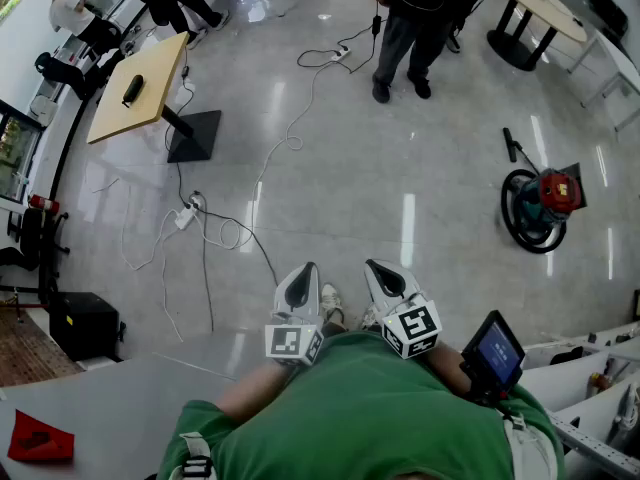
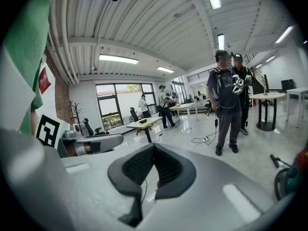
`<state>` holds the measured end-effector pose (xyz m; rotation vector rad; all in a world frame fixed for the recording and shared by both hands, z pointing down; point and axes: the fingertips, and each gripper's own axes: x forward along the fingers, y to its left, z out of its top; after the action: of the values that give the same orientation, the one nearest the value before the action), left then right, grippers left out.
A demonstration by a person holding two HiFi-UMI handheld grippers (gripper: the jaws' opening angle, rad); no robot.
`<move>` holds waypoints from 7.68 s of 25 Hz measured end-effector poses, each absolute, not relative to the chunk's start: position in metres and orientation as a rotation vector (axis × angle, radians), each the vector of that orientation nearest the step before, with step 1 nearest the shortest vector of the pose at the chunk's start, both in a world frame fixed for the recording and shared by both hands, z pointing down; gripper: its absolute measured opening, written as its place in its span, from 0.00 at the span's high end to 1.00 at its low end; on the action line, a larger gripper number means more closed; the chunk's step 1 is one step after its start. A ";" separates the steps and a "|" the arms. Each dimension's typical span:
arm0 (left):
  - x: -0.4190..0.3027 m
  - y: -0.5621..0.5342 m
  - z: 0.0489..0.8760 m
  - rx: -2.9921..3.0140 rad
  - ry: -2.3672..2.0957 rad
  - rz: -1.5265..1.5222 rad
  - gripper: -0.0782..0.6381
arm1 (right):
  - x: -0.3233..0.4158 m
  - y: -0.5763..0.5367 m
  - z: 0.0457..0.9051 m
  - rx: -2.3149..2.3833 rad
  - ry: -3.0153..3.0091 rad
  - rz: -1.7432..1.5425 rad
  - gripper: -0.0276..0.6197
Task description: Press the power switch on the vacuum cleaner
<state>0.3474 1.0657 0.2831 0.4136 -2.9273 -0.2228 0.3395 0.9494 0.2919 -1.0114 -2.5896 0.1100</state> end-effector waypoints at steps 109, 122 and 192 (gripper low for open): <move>-0.027 0.492 0.269 2.239 -1.857 -0.070 0.88 | 0.126 0.464 0.278 1.274 -2.666 0.376 0.95; -0.027 0.381 0.280 2.254 -1.873 -0.042 0.88 | 0.136 0.353 0.282 1.314 -2.658 0.397 0.95; -0.141 -0.094 0.396 2.157 -1.718 0.274 0.88 | 0.014 -0.122 0.414 1.241 -2.429 0.523 0.95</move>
<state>-0.1413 -0.0941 0.3955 2.1573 -1.7177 0.2738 0.0141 -0.1217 0.4141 1.2412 -2.4290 0.5228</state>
